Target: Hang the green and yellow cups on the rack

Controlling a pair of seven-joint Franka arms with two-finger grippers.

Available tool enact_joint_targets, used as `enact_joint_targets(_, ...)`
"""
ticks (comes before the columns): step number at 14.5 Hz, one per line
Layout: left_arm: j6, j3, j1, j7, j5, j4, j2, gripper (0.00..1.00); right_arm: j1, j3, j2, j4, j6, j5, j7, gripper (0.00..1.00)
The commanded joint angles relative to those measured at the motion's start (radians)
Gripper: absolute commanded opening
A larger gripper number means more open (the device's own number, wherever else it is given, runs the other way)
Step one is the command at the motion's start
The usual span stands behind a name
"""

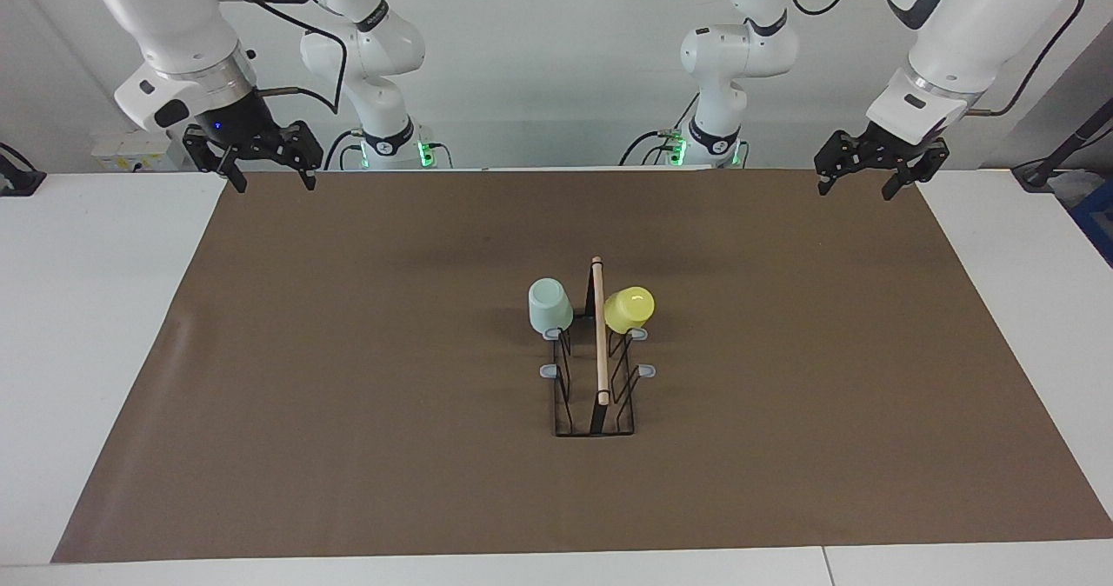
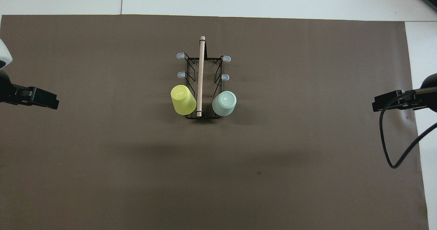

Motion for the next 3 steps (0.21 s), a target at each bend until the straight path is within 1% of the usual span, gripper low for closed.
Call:
enact_joint_targets(1,-0.003,0.004,-0.001,-0.01,-0.012,-0.027,-0.026,1.0,-0.009,0.003,-0.011,-0.002,-0.009,0.013,0.019,1.0)
enact_joint_targets(3,0.0,0.006,-0.001,-0.011,-0.012,-0.027,-0.026,1.0,-0.007,0.003,-0.011,-0.002,-0.009,0.013,0.019,1.0)
